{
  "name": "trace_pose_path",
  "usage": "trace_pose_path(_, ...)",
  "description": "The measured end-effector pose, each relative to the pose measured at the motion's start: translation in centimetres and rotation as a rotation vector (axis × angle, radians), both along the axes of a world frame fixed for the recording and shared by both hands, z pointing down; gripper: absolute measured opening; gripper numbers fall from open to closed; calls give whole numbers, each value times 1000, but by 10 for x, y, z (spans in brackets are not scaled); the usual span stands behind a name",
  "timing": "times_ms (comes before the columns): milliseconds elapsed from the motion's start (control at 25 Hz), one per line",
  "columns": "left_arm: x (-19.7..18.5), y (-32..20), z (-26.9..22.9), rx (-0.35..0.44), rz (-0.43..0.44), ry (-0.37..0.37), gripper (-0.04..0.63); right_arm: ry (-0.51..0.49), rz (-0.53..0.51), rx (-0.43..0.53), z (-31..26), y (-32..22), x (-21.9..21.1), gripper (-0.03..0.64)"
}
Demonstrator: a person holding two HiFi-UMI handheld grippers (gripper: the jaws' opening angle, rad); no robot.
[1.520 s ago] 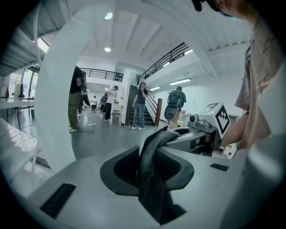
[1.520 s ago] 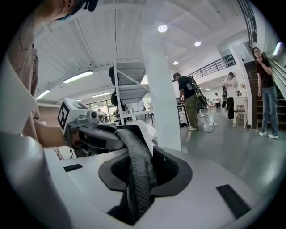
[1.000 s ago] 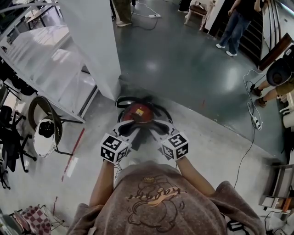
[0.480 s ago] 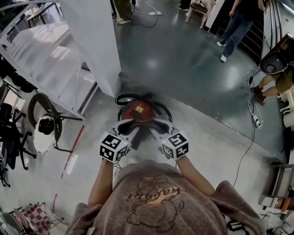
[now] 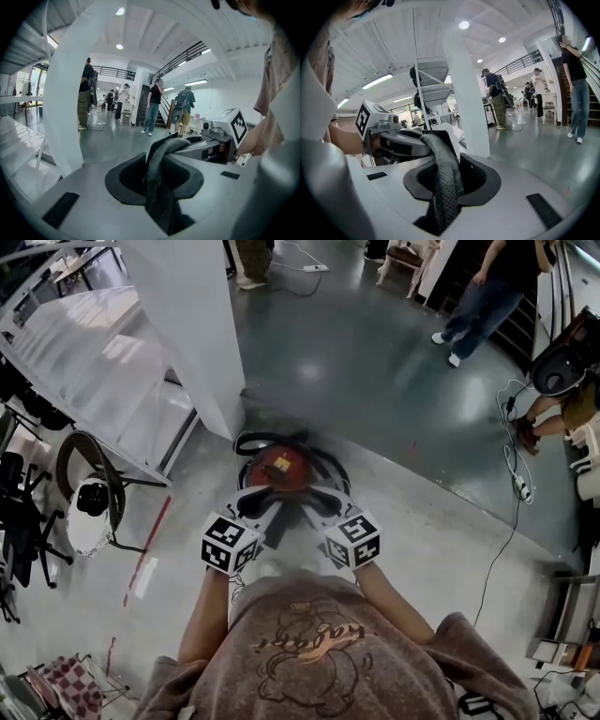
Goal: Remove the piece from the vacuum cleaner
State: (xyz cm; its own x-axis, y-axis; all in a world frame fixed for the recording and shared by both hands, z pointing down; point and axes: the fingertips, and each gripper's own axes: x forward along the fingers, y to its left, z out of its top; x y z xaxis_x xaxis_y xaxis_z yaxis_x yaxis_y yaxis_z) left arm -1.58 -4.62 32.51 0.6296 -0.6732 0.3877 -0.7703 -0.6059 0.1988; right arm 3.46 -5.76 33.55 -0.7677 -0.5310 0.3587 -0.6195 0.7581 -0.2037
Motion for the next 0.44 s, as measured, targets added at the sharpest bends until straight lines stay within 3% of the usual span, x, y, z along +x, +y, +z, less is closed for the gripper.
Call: trace_pose_path(440,4,0,-1,0,-15,-2,94,-15,11,-6,-1,0,4,77)
